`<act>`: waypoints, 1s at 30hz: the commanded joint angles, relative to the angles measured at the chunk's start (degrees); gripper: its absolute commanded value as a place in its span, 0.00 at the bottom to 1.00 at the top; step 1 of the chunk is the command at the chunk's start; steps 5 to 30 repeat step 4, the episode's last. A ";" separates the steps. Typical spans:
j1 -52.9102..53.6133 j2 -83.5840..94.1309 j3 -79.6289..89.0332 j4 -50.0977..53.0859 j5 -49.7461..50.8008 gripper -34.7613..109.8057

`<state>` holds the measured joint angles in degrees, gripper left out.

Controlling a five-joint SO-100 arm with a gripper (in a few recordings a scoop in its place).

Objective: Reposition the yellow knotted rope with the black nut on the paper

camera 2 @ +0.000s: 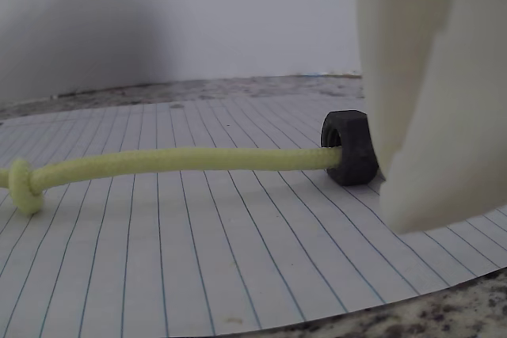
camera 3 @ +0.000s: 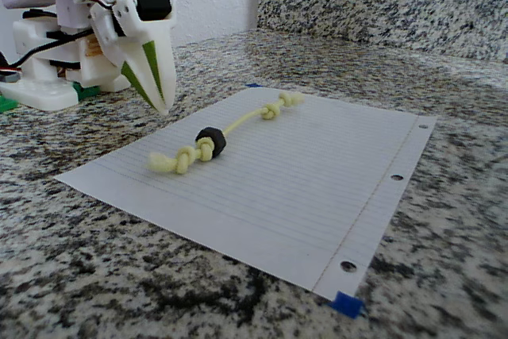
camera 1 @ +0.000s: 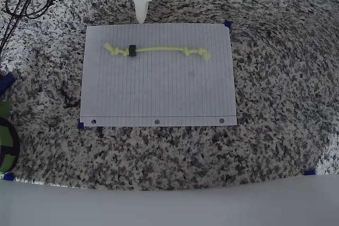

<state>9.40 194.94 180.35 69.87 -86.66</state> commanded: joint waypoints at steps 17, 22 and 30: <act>-0.26 0.35 0.09 0.00 0.53 0.28; -0.26 0.35 0.09 0.00 0.53 0.28; -0.26 0.35 0.09 0.00 0.53 0.28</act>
